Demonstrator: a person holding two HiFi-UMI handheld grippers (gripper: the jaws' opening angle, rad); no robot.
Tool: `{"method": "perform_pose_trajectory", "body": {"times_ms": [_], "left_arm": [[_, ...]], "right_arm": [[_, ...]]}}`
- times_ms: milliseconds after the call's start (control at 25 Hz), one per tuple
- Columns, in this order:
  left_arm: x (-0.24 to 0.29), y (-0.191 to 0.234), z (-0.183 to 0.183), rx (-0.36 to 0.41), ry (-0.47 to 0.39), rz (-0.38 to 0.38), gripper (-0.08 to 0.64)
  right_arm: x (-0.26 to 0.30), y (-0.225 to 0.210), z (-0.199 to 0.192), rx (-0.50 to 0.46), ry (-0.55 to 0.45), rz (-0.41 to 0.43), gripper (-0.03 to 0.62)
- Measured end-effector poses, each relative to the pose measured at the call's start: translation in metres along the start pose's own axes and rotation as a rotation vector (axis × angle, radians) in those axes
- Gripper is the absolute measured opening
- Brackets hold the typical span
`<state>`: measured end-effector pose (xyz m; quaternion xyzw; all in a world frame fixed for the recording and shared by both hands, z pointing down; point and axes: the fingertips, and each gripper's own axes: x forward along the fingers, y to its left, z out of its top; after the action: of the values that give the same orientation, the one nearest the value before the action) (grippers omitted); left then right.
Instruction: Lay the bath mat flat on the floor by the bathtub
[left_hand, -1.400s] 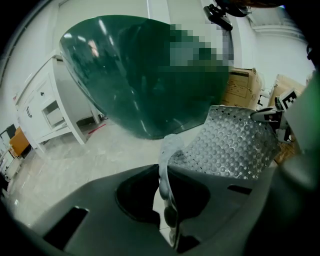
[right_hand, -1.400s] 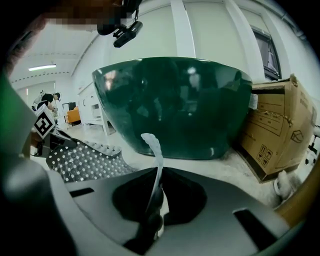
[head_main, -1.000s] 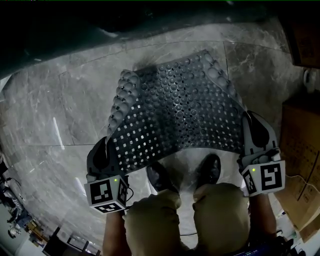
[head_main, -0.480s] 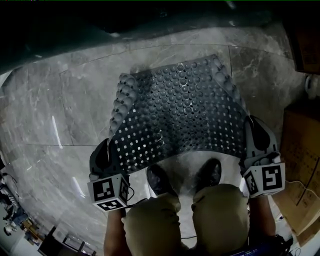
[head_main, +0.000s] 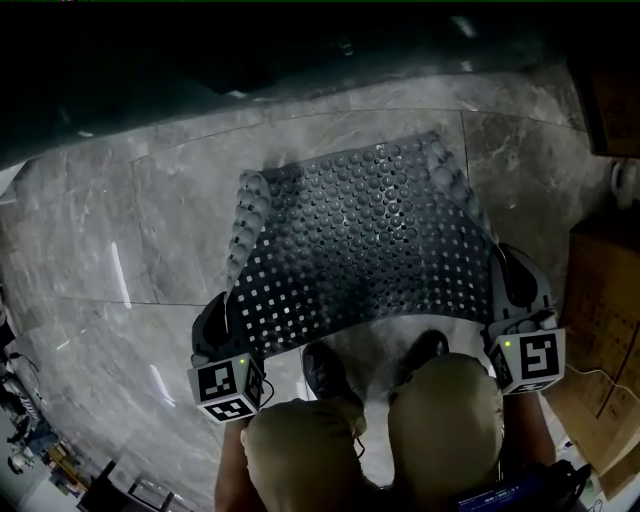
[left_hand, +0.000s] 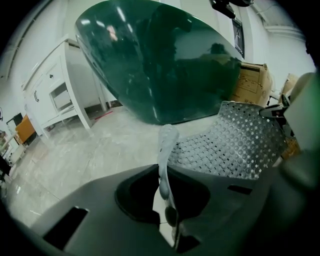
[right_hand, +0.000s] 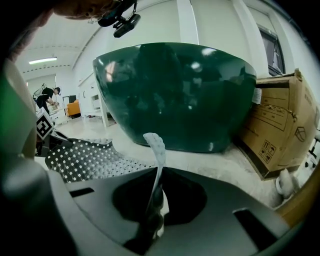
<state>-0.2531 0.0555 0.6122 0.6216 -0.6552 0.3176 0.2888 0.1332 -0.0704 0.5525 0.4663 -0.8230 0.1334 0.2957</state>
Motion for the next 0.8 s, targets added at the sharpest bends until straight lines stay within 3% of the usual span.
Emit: {"method": "perform_pose_trajectory", "body": {"times_ms": [800], "left_arm": [[0.013,0.018,-0.027,0.021,0.014,0.007,0.037]], "right_arm": [[0.001,-0.014,-0.013,0.055,0.024,-0.051,0.029]]}}
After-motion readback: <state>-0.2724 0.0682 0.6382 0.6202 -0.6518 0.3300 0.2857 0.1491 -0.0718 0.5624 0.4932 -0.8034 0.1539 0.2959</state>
